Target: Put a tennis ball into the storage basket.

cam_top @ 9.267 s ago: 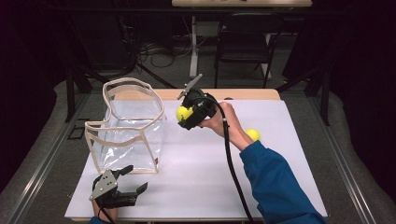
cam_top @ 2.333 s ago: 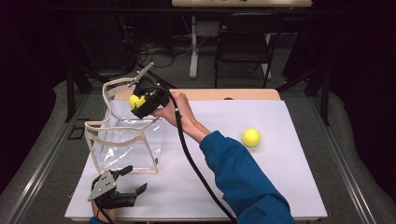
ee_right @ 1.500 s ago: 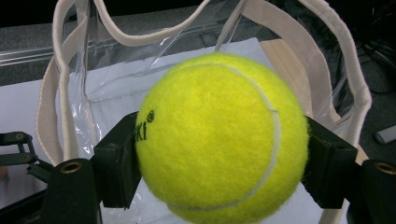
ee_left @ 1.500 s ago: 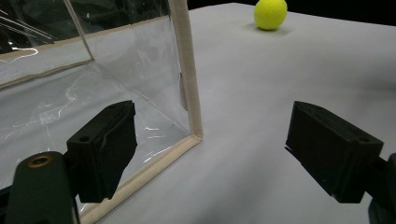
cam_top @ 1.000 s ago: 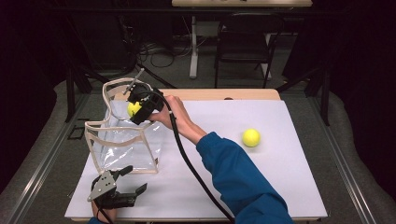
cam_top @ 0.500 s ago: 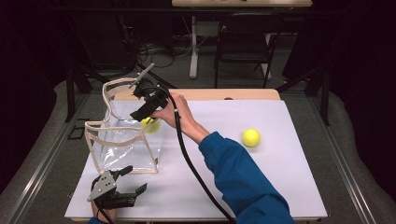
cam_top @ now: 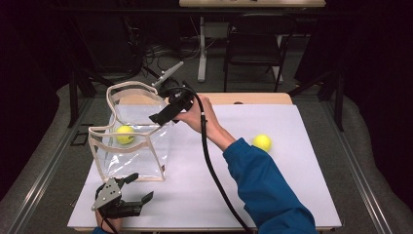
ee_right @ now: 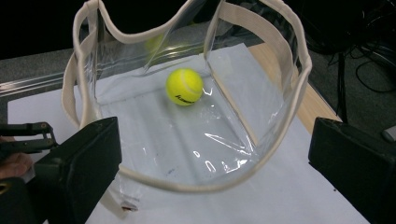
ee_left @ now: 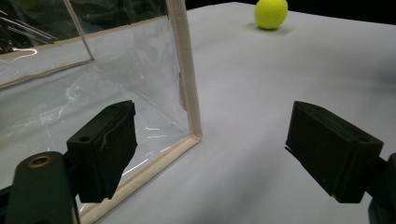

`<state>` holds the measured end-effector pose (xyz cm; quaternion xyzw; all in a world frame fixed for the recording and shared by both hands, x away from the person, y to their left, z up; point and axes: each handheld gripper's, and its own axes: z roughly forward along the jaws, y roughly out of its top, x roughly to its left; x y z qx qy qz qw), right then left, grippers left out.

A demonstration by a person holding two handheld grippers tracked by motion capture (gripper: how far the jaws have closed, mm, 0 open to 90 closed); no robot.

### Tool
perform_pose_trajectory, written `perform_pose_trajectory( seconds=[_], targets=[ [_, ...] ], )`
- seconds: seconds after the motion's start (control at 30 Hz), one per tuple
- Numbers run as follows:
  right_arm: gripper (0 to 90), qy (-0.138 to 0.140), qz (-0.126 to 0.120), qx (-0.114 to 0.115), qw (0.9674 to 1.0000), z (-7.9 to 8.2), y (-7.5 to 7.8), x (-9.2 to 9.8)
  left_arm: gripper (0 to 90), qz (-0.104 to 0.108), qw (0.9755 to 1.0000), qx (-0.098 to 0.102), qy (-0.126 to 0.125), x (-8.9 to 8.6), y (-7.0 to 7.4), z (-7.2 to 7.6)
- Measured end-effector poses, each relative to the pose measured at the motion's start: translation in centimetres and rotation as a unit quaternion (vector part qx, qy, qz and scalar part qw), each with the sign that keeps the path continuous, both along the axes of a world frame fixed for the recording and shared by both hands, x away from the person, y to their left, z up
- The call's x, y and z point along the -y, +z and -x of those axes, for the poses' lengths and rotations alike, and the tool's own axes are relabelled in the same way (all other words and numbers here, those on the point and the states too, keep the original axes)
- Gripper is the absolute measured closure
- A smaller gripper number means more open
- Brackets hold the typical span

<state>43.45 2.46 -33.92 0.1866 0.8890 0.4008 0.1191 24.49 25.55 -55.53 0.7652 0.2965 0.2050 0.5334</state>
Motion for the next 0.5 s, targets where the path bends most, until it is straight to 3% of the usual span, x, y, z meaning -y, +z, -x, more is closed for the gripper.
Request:
perform_pose_trajectory(
  seconds=[0.5],
  targets=[
    [0.0, -0.012, 0.008, -0.013, 0.9998, 0.9, -2.0, 4.7, 16.0, -0.002, 1.0000, 0.001, 0.003, 0.1, 0.0, 0.0]
  ],
)
